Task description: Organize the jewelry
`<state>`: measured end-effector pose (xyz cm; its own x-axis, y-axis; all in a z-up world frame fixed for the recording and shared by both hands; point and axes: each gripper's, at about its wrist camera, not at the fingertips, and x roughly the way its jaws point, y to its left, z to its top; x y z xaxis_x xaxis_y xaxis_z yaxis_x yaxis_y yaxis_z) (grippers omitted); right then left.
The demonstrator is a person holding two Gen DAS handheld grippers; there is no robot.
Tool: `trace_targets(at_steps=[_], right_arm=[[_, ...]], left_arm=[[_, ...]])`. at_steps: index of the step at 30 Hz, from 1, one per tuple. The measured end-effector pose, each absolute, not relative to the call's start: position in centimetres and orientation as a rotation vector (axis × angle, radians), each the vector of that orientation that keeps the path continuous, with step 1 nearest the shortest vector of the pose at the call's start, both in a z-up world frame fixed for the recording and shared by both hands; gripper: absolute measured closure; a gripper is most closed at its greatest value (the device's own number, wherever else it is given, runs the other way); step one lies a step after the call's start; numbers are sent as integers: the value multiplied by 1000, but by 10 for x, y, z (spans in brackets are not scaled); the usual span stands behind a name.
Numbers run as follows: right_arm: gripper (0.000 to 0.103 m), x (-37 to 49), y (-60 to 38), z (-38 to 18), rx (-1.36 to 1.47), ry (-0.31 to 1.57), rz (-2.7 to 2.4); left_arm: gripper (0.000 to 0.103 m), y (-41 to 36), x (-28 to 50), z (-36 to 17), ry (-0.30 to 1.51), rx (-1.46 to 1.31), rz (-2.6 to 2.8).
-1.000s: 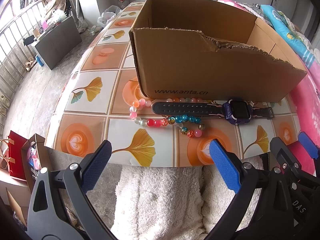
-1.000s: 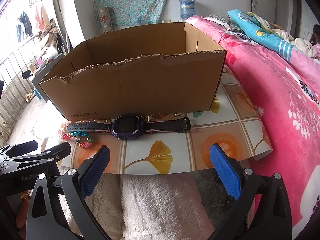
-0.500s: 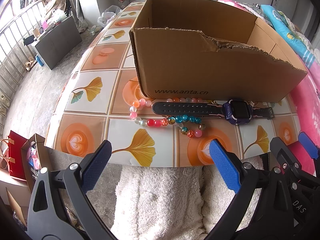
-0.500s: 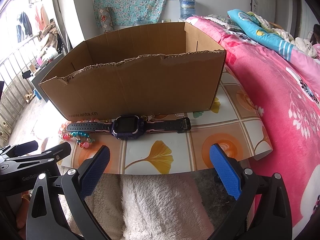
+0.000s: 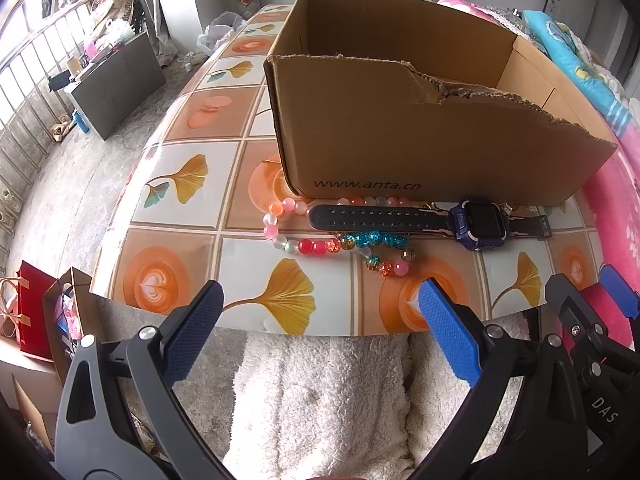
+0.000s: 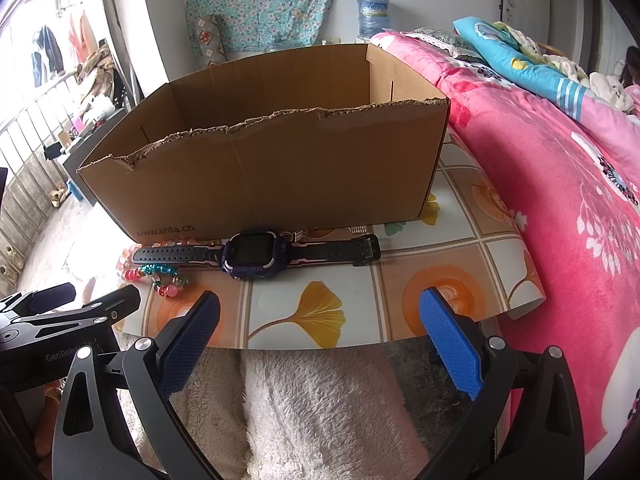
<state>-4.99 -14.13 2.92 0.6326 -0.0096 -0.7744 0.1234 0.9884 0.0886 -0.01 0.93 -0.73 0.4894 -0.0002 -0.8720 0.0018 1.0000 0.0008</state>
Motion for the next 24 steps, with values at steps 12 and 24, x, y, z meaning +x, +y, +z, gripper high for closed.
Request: trace_targets(at_steps=[12, 24], right_arm=[[6, -38, -137, 41, 171, 822, 2], [26, -19, -88, 29, 212, 895, 298]], left_arm=[[9, 50, -4, -5, 948, -9, -95], [8, 96, 5, -6, 858, -133, -273]])
